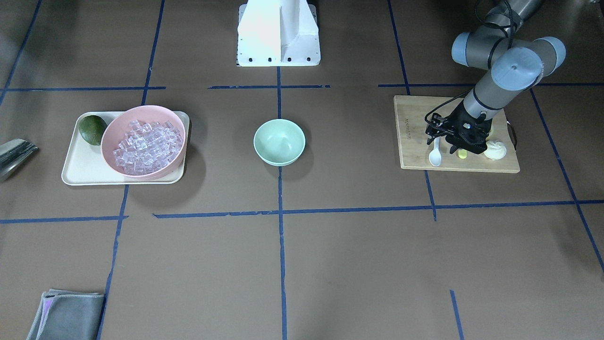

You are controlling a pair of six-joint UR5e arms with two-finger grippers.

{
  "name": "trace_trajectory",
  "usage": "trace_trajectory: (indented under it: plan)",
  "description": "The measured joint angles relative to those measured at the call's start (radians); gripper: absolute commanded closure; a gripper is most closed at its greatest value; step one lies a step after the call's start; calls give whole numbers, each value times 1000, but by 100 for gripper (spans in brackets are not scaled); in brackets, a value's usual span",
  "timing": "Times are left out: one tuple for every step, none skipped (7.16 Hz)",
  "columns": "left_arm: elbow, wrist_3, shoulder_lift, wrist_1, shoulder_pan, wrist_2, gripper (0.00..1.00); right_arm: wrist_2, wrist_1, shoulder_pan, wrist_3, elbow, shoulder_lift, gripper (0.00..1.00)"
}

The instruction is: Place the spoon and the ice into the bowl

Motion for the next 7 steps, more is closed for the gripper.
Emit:
trace_trajectory:
  plan:
    - [-1,0,0,0,1,1,80,0,0,0,0,-1,0,0]
    - [-1,0,0,0,3,4,94,0,0,0,0,-4,0,0]
    - [-3,0,-1,0,5,14,100,0,0,0,-1,-7,0,0]
    - [-5,0,-1,0,7,30,100,0,0,-1,0,-8,0,0]
    - [-10,-3,-3,0,7,45,100,0,1,-1,0,-8,1,0]
    - [-28,-9,-5,1,7,50,100,1,1,-1,0,-9,1,0]
    - [-65,-26,-12,18,10,48,100,4,1,-2,0,-9,1,0]
